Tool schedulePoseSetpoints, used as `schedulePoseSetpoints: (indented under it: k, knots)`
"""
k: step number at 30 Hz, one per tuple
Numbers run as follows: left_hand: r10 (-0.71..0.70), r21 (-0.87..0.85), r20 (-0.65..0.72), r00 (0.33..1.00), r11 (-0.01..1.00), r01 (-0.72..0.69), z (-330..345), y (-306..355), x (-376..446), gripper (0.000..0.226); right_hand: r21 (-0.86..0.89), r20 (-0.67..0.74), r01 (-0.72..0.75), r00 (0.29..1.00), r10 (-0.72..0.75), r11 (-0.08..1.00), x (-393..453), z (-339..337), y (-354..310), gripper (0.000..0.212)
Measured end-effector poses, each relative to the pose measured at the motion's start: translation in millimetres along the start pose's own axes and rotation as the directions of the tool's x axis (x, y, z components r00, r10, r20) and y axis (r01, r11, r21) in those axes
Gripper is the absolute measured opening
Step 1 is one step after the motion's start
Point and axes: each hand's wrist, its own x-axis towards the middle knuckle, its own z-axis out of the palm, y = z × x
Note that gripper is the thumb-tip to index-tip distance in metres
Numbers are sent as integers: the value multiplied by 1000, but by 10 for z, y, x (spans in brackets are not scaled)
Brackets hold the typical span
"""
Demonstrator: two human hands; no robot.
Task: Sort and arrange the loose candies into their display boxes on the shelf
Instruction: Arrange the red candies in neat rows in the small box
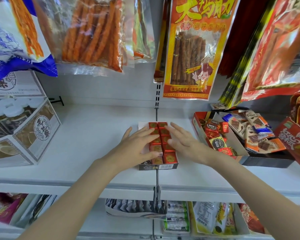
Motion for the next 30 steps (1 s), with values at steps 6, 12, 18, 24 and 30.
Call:
schedulePoseSetpoints:
  k: [6, 12, 18, 24, 30]
  knots:
    - [149, -3, -90, 985, 989, -149, 51, 114, -109, 34, 116, -266, 149, 957, -113, 982, -235, -62, 58, 12]
    - [159, 53, -27, 987, 986, -158, 118, 74, -177, 35, 78, -288, 175, 946, -146, 981, -174, 62, -26, 4]
    - [154, 36, -7, 988, 988, -153, 111, 94, -193, 35, 13, -250, 147, 958, -139, 989, -136, 34, -75, 5]
    - [153, 24, -8, 988, 988, -153, 119, 72, -175, 34, -46, -216, 145, 965, -151, 988, -120, 21, -79, 4]
    - [146, -1, -2, 989, 989, -146, 103, 82, -182, 34, -27, -237, 145, 960, -148, 989, -127, 4, -64, 17]
